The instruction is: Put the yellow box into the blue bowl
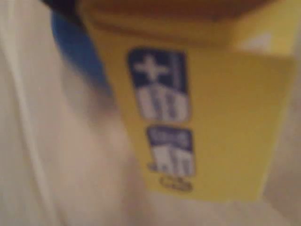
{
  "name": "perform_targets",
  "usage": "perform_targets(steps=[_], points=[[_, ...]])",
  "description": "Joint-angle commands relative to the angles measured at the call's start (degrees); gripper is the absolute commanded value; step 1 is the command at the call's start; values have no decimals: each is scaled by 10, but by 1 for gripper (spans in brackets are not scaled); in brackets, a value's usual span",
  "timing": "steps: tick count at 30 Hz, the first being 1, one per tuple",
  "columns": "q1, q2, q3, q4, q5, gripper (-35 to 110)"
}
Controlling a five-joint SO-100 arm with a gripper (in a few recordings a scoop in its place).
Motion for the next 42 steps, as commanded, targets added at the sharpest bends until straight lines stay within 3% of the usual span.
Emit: perform_targets(steps=[1, 18, 27, 42], points=[[32, 61, -47, -9, -3, 0], [109, 59, -48, -23, -55, 0], [108, 5, -48, -128, -62, 0], [214, -45, -47, -113, -63, 0]])
